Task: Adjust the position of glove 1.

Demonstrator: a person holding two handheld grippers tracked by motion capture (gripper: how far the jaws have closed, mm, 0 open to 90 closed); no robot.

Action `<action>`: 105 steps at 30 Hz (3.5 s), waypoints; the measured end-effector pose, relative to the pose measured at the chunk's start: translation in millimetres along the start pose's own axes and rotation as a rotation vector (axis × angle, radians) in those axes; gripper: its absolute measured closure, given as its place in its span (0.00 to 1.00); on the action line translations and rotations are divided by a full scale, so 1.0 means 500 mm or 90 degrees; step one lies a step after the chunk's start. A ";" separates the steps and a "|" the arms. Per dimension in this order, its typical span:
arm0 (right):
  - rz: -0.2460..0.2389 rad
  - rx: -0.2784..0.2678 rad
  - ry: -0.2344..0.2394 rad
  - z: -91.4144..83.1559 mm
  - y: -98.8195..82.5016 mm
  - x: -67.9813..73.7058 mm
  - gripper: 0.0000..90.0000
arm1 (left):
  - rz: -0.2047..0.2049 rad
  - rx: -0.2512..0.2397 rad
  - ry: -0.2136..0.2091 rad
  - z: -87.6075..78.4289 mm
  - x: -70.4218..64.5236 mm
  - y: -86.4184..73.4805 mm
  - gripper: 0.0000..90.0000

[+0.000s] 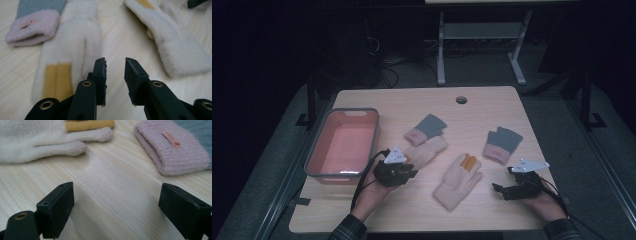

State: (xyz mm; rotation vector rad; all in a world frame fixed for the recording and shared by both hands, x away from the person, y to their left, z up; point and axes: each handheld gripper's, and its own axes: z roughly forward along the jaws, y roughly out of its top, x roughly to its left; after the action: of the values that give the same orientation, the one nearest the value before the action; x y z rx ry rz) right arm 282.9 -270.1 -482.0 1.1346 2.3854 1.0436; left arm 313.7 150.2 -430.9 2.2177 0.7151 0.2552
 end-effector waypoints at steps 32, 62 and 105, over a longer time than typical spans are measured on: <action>0.002 0.001 0.000 0.001 0.001 0.000 0.14 | 0.001 0.088 0.018 0.225 0.088 0.155 1.00; 0.001 0.000 0.000 0.001 0.001 -0.001 0.14 | 0.021 0.113 -0.093 0.129 -0.004 0.076 1.00; 0.003 0.000 -0.003 0.003 0.002 0.000 0.14 | -0.023 0.124 0.031 0.055 0.033 0.040 1.00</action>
State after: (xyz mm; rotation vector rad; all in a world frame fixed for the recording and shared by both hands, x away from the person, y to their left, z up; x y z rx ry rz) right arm 284.1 -268.9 -482.1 1.1415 2.3805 1.0404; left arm 346.6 131.5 -435.6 2.3874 0.8361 0.2307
